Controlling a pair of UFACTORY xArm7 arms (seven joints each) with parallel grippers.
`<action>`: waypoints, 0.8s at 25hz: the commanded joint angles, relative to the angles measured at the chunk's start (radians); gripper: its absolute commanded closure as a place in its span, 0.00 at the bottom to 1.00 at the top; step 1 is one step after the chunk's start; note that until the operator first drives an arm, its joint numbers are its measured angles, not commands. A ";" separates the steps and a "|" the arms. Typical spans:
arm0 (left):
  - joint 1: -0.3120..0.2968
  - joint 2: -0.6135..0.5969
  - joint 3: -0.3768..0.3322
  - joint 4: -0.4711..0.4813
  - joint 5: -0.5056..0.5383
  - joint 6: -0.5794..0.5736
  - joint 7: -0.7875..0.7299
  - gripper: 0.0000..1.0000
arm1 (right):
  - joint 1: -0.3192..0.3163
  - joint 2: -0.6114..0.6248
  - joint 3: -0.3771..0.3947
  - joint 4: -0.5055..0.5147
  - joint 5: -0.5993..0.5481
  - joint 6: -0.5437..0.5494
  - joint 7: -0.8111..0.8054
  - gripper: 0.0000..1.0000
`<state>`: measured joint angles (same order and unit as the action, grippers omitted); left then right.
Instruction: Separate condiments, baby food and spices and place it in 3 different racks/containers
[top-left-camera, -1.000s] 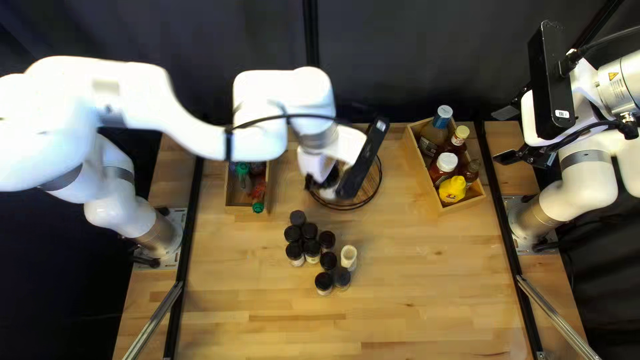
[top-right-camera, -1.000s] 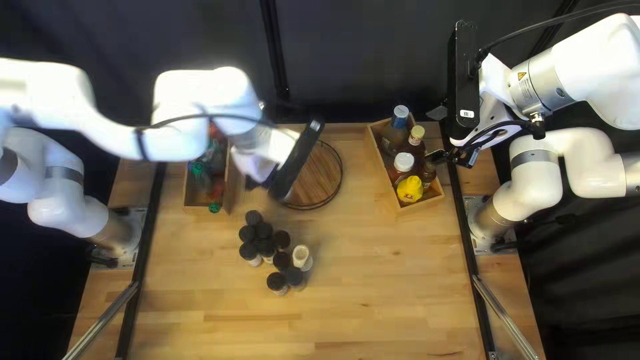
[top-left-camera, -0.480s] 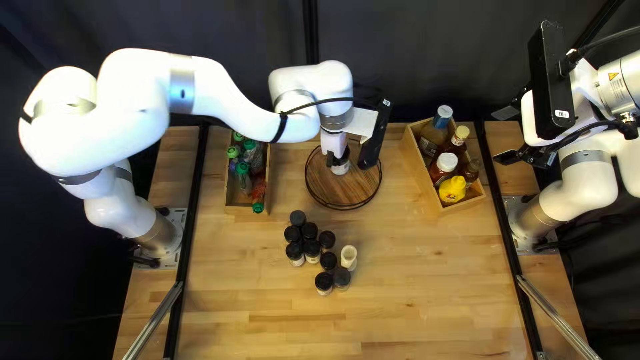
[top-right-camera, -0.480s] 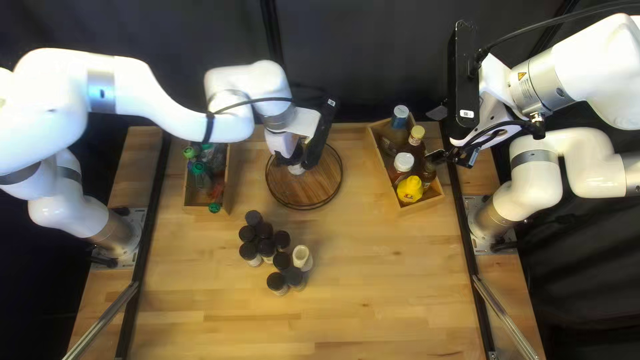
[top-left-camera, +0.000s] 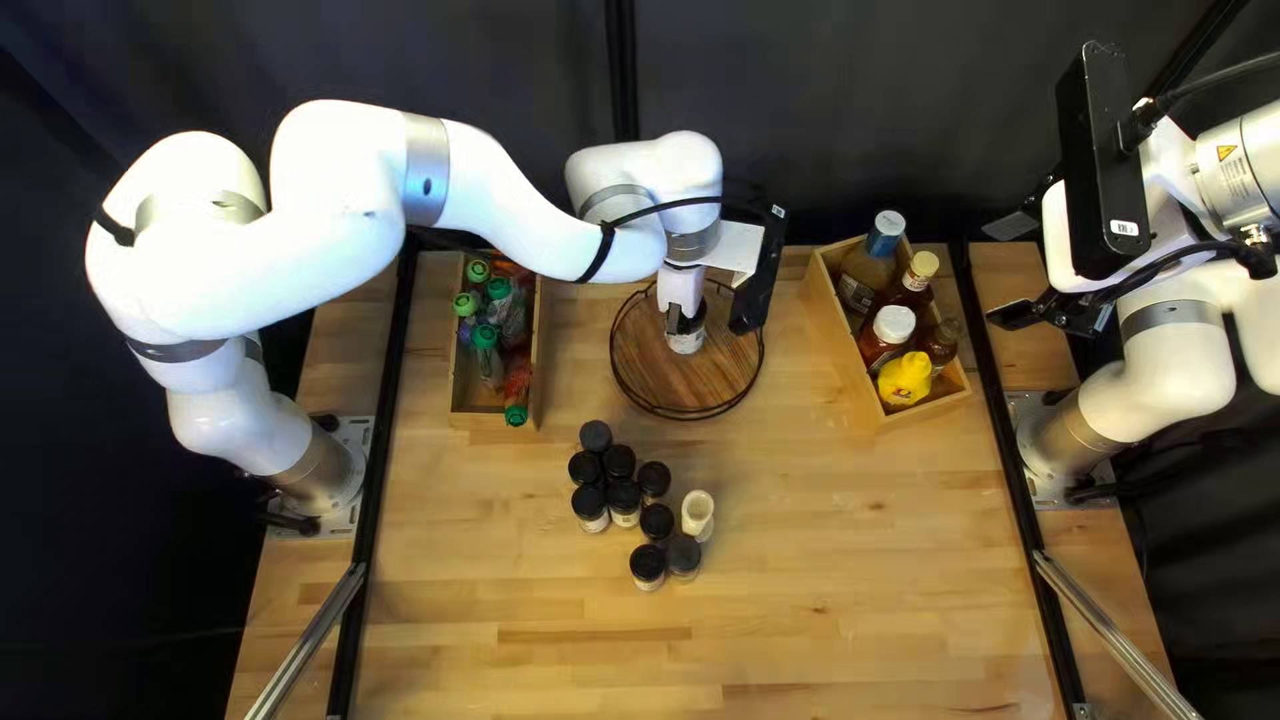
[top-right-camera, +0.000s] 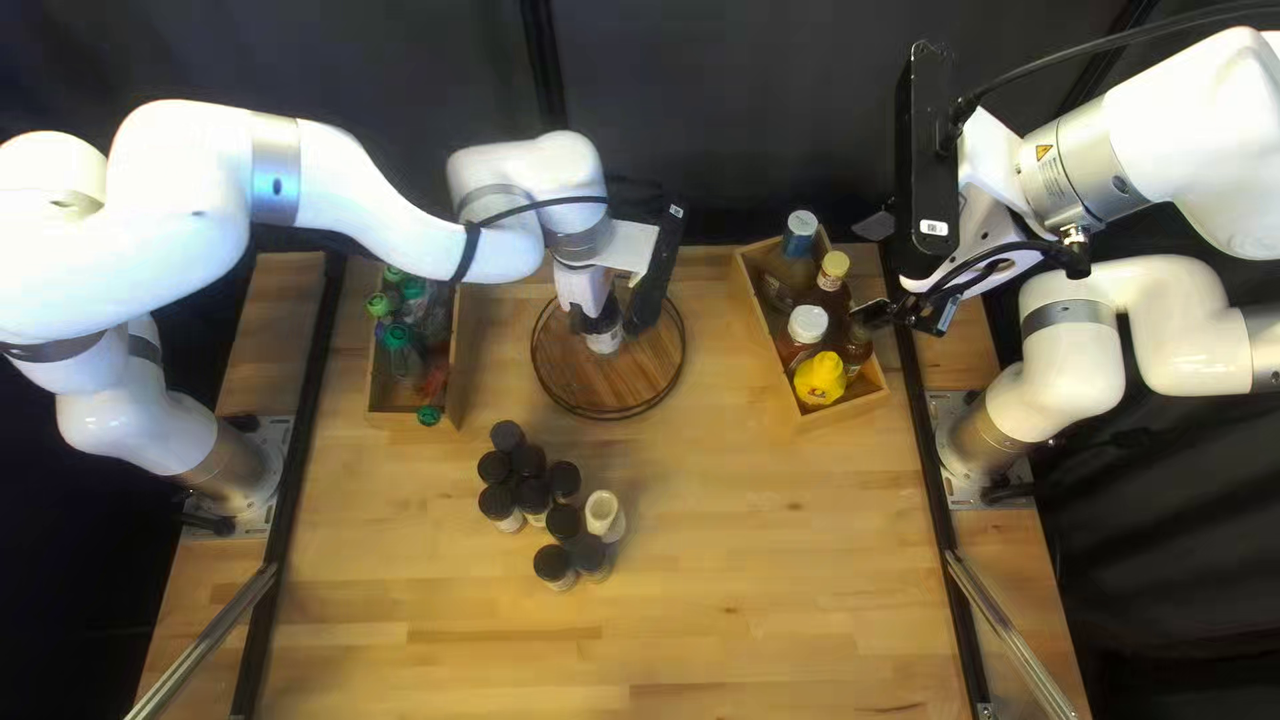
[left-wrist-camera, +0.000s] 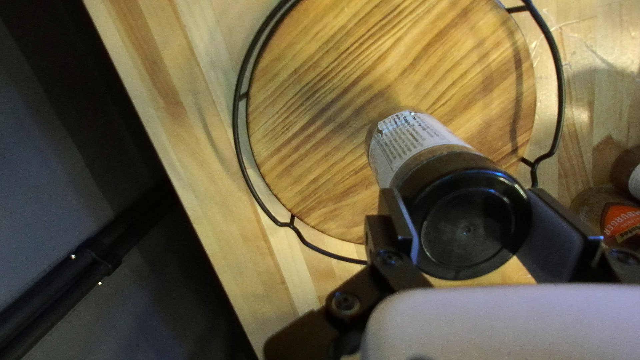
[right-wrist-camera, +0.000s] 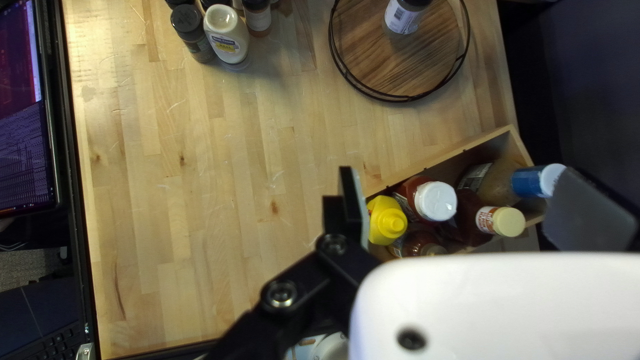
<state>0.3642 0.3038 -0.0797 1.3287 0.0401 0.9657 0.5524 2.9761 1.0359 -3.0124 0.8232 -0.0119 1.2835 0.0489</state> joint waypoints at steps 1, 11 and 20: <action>0.002 0.020 0.001 0.003 -0.002 -0.011 0.000 1.00 | 0.000 0.000 0.000 0.000 0.000 0.000 0.000 0.00; 0.000 0.004 -0.011 0.002 -0.024 0.008 0.007 0.00 | 0.000 0.000 0.000 0.000 0.000 0.000 0.000 0.00; -0.033 -0.098 -0.045 -0.022 -0.039 0.074 -0.009 0.00 | 0.000 0.000 0.000 0.000 0.000 0.000 0.000 0.00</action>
<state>0.3435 0.2326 -0.1113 1.3101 0.0088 1.0158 0.5463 2.9761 1.0359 -3.0124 0.8232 -0.0119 1.2835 0.0489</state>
